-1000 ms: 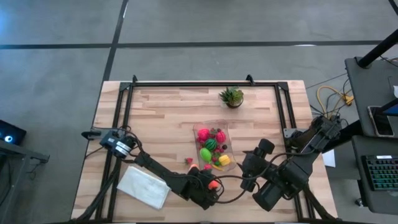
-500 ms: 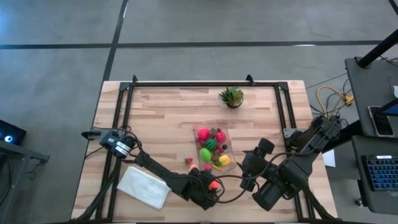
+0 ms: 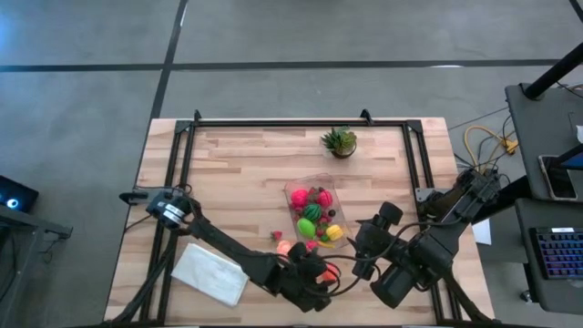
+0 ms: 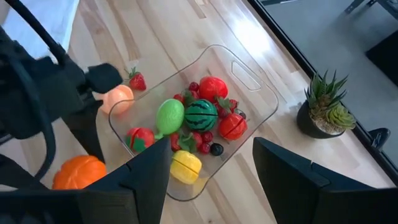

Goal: Pick and placing Produce into tupperware
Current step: Put the orange pumpkin into the transparent bin

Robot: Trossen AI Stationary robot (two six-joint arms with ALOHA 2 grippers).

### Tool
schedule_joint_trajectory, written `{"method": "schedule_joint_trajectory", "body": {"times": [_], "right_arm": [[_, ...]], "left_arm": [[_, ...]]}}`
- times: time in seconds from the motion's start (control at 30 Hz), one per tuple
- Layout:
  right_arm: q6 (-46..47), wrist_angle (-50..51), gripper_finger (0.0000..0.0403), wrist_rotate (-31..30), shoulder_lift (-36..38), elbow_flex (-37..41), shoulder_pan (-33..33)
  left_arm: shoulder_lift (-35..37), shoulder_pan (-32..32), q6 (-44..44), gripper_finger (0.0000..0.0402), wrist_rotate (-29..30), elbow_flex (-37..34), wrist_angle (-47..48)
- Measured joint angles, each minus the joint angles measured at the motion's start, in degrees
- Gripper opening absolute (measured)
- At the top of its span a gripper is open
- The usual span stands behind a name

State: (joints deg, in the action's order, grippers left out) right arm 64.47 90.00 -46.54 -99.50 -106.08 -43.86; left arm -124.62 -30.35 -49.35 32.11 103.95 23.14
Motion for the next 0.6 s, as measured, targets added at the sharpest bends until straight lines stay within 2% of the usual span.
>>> {"method": "schedule_joint_trajectory", "body": {"times": [0.23, 0.43, 0.5, 0.6], "right_arm": [[0.0, 0.1, 0.0219, -0.2, 2.8, 0.2, 0.0], [1.4, 0.0, 0.0219, -1.6, 6.6, 0.8, -0.1], [2.2, 0.0, 0.0219, -1.6, 7.7, 1.3, -0.1], [3.1, 0.0, 0.0219, -1.6, 8.8, 2.4, -0.1]], "left_arm": [[1.0, 0.1, 7.3, 0.0219, 6.1, 4.5, 5.3], [1.0, 1.4, 9.5, 0.0219, 18.2, 8.1, 17.9], [1.1, 3.0, 9.4, 0.0219, 17.7, 8.1, 20.7], [1.1, 5.8, 9.2, 0.0219, 10.3, 7.4, 21.4]]}}
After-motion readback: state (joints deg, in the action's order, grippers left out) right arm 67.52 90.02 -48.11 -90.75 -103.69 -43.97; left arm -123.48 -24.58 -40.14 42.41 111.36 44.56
